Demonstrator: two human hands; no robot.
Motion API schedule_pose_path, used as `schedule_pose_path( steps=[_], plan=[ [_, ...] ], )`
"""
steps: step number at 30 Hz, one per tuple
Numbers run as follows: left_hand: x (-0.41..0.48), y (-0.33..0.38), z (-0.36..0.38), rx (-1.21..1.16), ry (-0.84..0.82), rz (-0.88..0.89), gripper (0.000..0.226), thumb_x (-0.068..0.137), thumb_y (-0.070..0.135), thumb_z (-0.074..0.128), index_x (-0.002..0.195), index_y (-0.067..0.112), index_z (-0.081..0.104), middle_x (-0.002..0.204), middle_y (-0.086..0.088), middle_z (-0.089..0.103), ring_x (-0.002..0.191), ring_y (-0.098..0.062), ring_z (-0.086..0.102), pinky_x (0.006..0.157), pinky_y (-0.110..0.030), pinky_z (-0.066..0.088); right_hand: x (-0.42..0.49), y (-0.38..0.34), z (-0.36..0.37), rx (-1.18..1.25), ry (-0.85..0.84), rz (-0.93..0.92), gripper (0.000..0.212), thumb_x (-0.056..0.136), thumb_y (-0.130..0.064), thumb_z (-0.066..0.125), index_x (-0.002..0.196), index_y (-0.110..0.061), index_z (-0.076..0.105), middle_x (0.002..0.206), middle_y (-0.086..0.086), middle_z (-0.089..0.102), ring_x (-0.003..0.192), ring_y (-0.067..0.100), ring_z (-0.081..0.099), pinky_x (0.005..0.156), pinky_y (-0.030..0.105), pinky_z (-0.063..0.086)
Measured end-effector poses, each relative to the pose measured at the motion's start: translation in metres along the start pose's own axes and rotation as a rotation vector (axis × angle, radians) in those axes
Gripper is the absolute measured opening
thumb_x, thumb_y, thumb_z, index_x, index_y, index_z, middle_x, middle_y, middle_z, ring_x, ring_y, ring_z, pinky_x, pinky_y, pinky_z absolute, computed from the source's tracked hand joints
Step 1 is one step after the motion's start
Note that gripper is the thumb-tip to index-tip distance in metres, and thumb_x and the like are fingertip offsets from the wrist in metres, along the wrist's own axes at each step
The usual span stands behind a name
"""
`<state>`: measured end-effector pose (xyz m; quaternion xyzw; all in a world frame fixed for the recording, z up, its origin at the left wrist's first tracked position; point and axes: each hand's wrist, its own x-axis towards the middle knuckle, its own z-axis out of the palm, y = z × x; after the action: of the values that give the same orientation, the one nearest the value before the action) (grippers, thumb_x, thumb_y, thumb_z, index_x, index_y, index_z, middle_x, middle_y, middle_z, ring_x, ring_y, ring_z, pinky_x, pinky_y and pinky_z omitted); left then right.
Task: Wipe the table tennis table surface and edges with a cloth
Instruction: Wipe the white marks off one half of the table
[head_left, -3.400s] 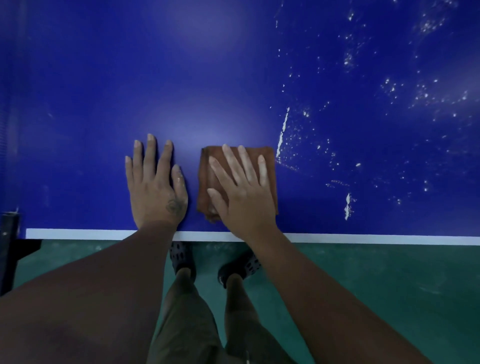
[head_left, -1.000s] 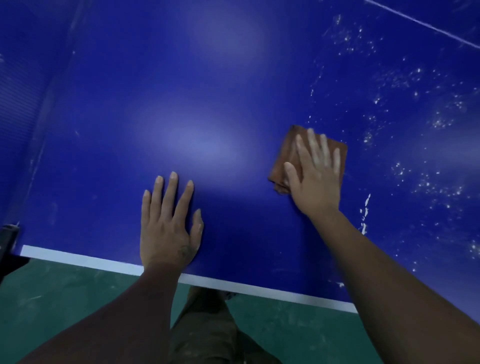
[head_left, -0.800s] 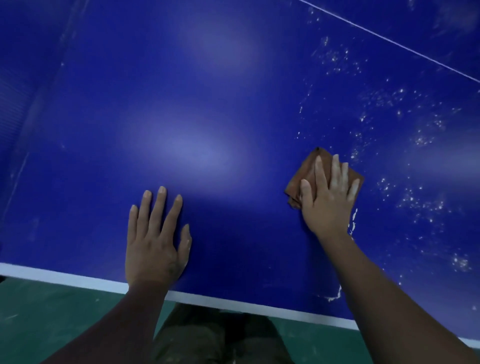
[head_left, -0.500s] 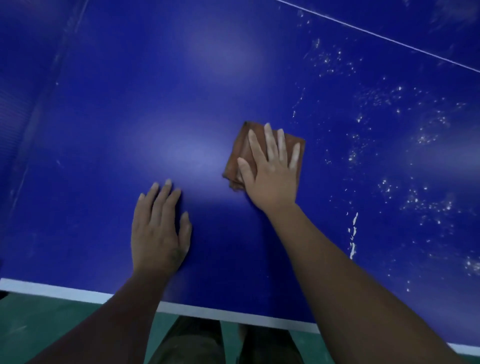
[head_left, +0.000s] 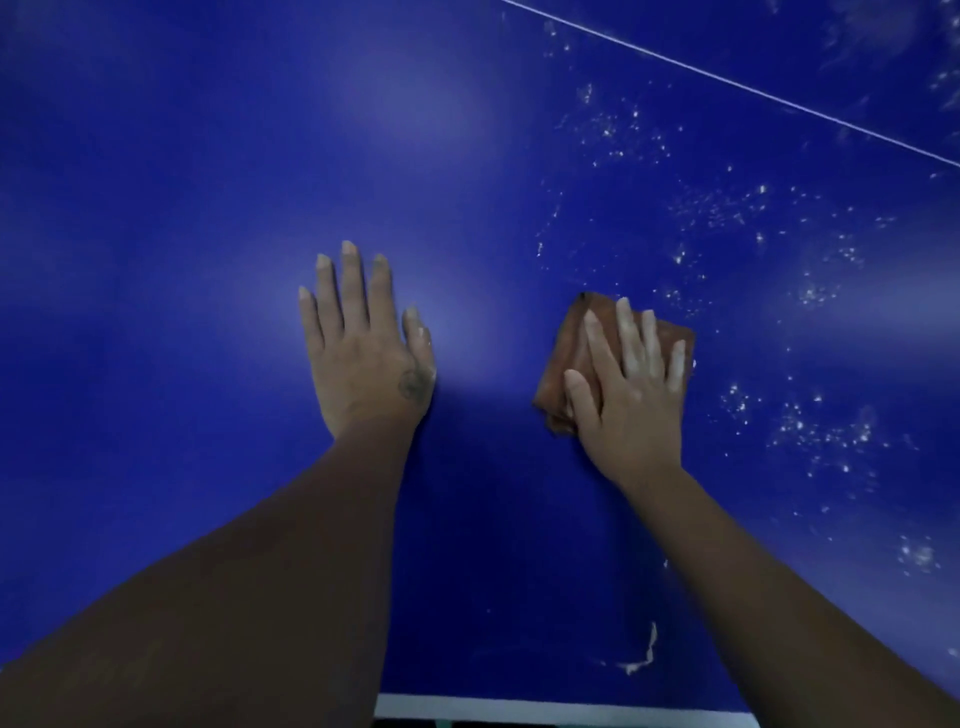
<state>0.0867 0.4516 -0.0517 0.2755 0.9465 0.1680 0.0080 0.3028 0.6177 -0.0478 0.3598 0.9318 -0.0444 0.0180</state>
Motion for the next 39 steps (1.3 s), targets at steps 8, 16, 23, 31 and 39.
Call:
schedule_pose_path(
  steps=[8, 16, 23, 31, 39],
  plan=[
    [0.006, 0.002, 0.004, 0.040, 0.034, 0.011, 0.055, 0.116, 0.033, 0.038, 0.166, 0.009, 0.043, 0.178, -0.014, 0.029, 0.168, -0.037, 0.019, 0.136, -0.056, 0.014, 0.091, -0.099, 0.009, 0.068, 0.115, -0.208, 0.062, 0.113, -0.059, 0.035, 0.166, -0.027, 0.040, 0.178, 0.005, 0.024, 0.166, 0.028, 0.017, 0.131, 0.064, 0.010],
    [0.008, 0.007, 0.003, 0.028, 0.029, -0.024, 0.057, 0.112, 0.033, 0.040, 0.165, 0.010, 0.045, 0.179, -0.013, 0.029, 0.167, -0.036, 0.020, 0.136, -0.057, 0.013, 0.092, 0.025, -0.002, 0.029, 0.089, 0.026, 0.064, 0.112, -0.060, 0.030, 0.169, -0.031, 0.033, 0.180, 0.000, 0.019, 0.167, 0.027, 0.013, 0.130, 0.066, 0.012],
    [0.009, 0.007, 0.004, 0.047, 0.000, -0.027, 0.060, 0.112, 0.034, 0.037, 0.167, 0.012, 0.041, 0.180, -0.011, 0.025, 0.169, -0.035, 0.015, 0.137, -0.057, 0.012, 0.082, -0.002, -0.004, -0.005, 0.040, -0.001, 0.063, 0.112, -0.055, 0.033, 0.169, -0.029, 0.032, 0.180, 0.006, 0.016, 0.167, 0.031, 0.011, 0.128, 0.069, 0.012],
    [0.010, 0.009, 0.002, 0.035, 0.012, -0.027, 0.058, 0.112, 0.033, 0.039, 0.166, 0.010, 0.044, 0.179, -0.013, 0.028, 0.168, -0.036, 0.018, 0.136, -0.058, 0.013, 0.169, -0.076, 0.000, 0.089, 0.066, -0.196, 0.063, 0.112, -0.060, 0.032, 0.168, -0.032, 0.035, 0.179, 0.001, 0.019, 0.167, 0.026, 0.011, 0.132, 0.061, 0.004],
    [0.010, 0.008, 0.003, 0.022, 0.038, -0.026, 0.058, 0.111, 0.031, 0.042, 0.165, 0.011, 0.045, 0.179, -0.012, 0.030, 0.168, -0.036, 0.019, 0.137, -0.056, 0.011, 0.158, 0.034, -0.015, 0.053, 0.003, 0.127, 0.066, 0.111, -0.062, 0.024, 0.171, -0.033, 0.023, 0.181, -0.002, 0.009, 0.168, 0.023, 0.001, 0.132, 0.062, 0.001]
  ],
)
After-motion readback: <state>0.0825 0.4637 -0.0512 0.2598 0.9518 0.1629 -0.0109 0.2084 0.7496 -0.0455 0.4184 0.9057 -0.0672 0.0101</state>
